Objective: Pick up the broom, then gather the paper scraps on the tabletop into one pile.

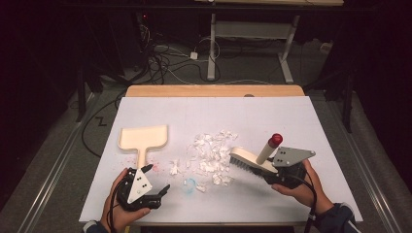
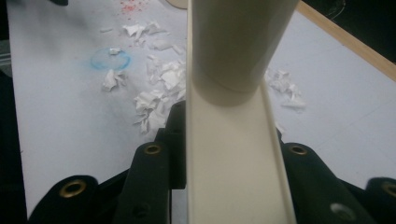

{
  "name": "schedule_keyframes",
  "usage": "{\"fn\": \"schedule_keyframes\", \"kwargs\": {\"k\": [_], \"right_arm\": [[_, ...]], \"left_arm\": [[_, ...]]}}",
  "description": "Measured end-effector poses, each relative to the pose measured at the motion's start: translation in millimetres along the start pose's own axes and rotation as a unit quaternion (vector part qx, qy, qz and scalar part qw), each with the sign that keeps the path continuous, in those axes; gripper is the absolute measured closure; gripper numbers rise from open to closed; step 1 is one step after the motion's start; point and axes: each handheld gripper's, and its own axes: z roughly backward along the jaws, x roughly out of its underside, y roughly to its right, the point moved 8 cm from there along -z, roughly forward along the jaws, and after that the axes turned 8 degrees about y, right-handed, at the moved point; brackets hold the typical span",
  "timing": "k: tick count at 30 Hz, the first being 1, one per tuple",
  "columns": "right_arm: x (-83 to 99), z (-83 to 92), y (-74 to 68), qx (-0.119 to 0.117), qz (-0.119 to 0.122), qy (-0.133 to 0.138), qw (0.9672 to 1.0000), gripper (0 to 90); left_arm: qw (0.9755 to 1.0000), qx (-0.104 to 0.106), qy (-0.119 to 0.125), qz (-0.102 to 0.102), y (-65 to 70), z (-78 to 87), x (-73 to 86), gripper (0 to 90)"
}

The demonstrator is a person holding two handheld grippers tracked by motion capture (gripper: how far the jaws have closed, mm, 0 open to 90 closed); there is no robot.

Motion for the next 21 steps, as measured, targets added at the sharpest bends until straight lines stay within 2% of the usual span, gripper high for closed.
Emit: {"fn": "schedule_keyframes", "kwargs": {"k": [3, 5, 12, 21], "right_arm": [[-0.5, 1.2, 2.9, 0.005, -0.003, 0.001, 1.0, 68.4], [-2.7, 2.8, 6.6, 0.01, -0.013, 0.006, 0.9999, 68.4], [-3.9, 4.1, 13.5, 0.02, -0.023, 0.01, 0.9995, 68.4], [-7.5, 1.7, 16.4, 0.023, -0.018, 0.016, 0.9995, 68.4]], "left_arm": [[0.9999, -0.005, -0.01, 0.002, -0.2, 3.0, 6.2, 17.1], [0.9999, -0.002, -0.01, 0.004, 0.3, 4.3, 6.8, 17.1], [0.9997, 0.004, -0.023, 0.004, 4.8, 3.9, 12.1, 17.1], [0.9996, 0.007, -0.026, 0.001, 7.7, 5.1, 12.5, 17.3]]}}
